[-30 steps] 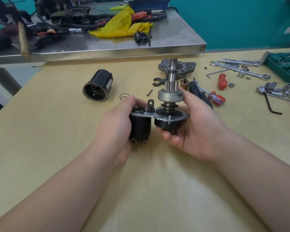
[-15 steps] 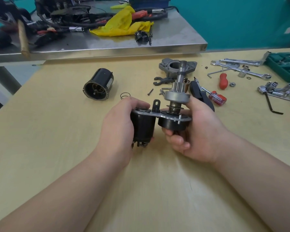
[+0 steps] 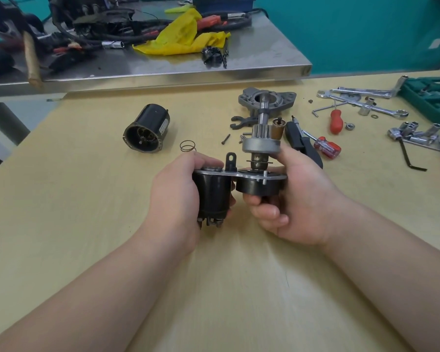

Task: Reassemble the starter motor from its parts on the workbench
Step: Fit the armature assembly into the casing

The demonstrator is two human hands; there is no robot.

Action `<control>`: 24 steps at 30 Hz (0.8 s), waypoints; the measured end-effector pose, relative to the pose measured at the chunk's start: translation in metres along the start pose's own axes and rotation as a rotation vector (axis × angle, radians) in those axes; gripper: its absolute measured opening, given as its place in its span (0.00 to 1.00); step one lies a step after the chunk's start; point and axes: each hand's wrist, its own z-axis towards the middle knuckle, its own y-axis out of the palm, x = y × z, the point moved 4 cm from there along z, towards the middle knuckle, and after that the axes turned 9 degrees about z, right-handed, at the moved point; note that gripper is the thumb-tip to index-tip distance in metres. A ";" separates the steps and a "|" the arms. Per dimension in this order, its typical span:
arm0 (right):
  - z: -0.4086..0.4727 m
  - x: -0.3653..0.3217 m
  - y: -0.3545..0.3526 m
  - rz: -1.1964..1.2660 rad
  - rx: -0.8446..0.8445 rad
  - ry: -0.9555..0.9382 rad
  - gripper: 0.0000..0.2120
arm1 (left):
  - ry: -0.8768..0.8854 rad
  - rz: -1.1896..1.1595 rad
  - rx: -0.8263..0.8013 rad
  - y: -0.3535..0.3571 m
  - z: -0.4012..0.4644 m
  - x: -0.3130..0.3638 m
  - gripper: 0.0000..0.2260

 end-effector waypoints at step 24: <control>-0.028 -0.006 0.019 -1.299 0.189 -1.287 0.04 | 0.285 0.311 0.112 -0.011 0.022 -0.004 0.12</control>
